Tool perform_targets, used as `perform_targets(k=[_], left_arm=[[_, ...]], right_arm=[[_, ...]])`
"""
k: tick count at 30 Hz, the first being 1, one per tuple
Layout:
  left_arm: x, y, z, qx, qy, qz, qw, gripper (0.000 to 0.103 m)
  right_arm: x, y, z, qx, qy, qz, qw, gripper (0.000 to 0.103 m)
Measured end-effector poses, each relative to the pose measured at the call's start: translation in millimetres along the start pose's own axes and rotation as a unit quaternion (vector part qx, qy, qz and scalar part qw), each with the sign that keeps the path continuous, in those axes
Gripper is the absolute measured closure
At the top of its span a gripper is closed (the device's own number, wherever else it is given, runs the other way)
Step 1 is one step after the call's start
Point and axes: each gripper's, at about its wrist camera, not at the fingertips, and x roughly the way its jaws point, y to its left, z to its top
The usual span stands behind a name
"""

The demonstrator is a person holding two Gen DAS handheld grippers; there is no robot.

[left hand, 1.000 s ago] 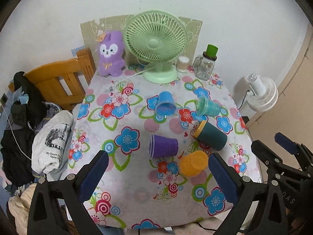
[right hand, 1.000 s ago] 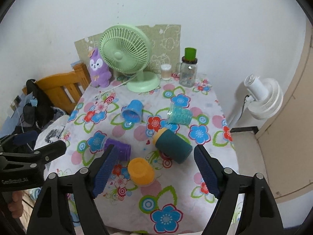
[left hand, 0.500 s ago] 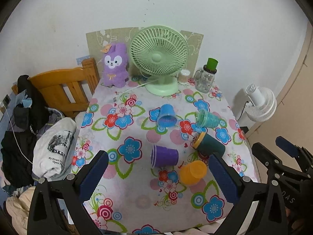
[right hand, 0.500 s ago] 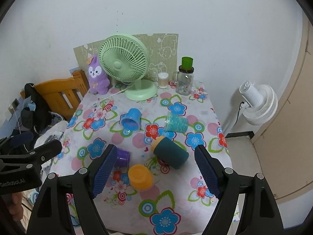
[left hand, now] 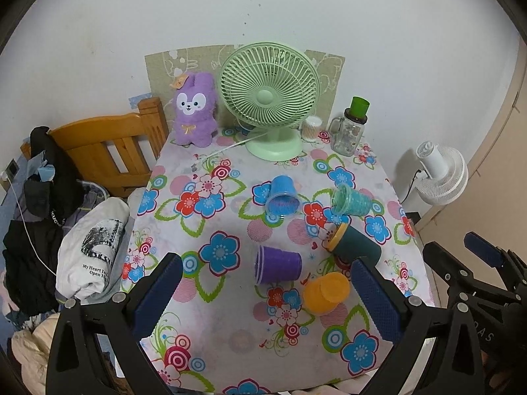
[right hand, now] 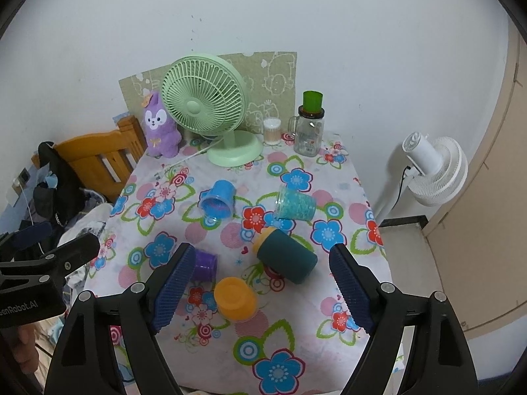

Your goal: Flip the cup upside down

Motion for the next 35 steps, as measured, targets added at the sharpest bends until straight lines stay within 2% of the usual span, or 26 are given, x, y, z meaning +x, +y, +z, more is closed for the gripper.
perform_targets(k=[35], left_arm=[[5.0,-5.7,0.9,0.006,0.002,0.001,1.0000,0.000]], right_arm=[[3.5,-0.1,-1.1,0.003,0.010,-0.001,1.000,0.018]])
